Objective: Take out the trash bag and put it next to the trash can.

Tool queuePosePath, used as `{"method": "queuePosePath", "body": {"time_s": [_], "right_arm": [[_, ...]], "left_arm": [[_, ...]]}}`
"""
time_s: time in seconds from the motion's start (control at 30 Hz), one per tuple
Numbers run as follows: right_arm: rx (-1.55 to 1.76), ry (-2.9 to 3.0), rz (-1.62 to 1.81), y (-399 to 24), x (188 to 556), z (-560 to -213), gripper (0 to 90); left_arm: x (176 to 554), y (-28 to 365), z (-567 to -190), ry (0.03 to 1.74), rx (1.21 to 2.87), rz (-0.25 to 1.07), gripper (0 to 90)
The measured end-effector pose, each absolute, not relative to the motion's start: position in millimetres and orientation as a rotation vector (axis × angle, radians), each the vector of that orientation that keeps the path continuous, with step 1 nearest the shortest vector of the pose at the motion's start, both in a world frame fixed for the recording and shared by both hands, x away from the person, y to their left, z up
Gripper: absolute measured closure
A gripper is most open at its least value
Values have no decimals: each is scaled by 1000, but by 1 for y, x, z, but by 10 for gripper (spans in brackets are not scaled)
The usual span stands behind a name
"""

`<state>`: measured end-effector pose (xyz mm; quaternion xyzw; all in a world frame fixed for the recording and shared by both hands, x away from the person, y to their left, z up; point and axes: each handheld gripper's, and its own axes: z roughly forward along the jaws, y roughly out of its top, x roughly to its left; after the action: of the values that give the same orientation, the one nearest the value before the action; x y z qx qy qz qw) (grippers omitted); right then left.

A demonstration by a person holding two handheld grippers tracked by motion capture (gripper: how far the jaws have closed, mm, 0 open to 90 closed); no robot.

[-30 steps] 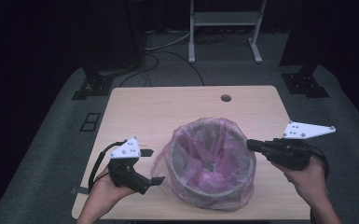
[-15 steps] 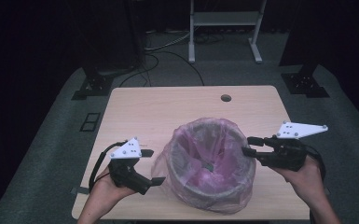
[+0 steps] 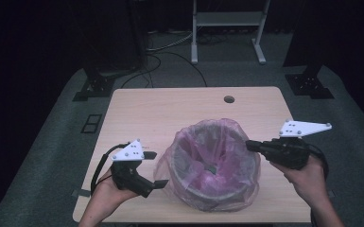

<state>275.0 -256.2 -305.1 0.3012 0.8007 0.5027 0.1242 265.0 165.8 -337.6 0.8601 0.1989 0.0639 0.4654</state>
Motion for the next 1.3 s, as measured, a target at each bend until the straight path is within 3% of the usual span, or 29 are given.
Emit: {"method": "queuePosePath", "body": {"time_s": [1.3], "right_arm": [[598,2534,1492,-140,295,-273,900]], "left_arm": [[265,157,-339,440,2109,137,41]]}}
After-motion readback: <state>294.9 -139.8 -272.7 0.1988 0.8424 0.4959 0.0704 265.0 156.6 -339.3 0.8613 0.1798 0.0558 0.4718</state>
